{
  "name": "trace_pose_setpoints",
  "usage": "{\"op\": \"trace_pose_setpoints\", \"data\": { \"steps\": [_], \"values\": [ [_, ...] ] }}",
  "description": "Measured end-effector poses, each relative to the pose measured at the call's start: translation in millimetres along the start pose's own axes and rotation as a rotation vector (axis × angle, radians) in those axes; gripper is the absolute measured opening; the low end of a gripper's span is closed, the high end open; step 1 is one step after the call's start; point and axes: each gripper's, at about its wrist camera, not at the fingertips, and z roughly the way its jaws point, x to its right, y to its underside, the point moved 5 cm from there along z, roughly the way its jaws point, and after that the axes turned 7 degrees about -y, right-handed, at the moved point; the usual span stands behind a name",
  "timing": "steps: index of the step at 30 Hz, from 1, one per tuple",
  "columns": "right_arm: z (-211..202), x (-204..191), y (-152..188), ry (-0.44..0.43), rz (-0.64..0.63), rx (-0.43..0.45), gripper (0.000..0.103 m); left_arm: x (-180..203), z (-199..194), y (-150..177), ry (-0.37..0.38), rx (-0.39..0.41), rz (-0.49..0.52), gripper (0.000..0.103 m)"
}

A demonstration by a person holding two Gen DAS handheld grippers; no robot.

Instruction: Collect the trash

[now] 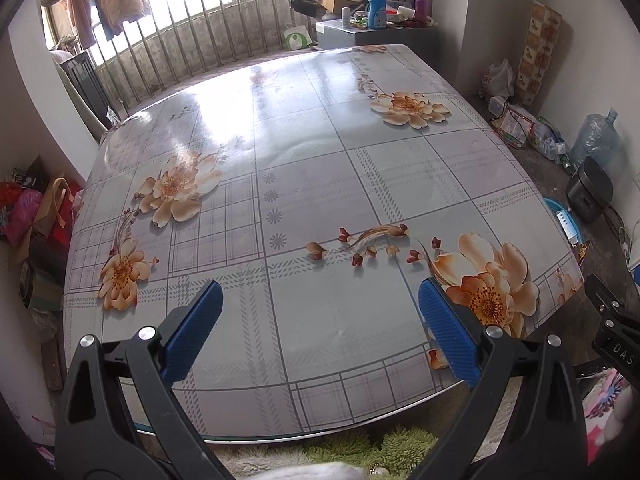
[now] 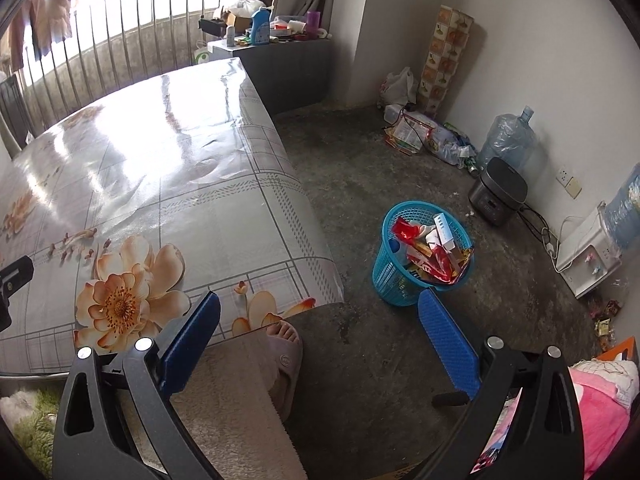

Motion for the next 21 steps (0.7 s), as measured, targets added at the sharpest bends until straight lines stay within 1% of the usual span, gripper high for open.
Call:
{"op": "trace_pose_setpoints", "data": {
  "steps": [21],
  "values": [
    [-6.7,4.6,-6.1,0.009,0.007,0.016,0.096,3.9,-3.4,-5.8,0.023,0.012,0.003,0.094]
  ]
}}
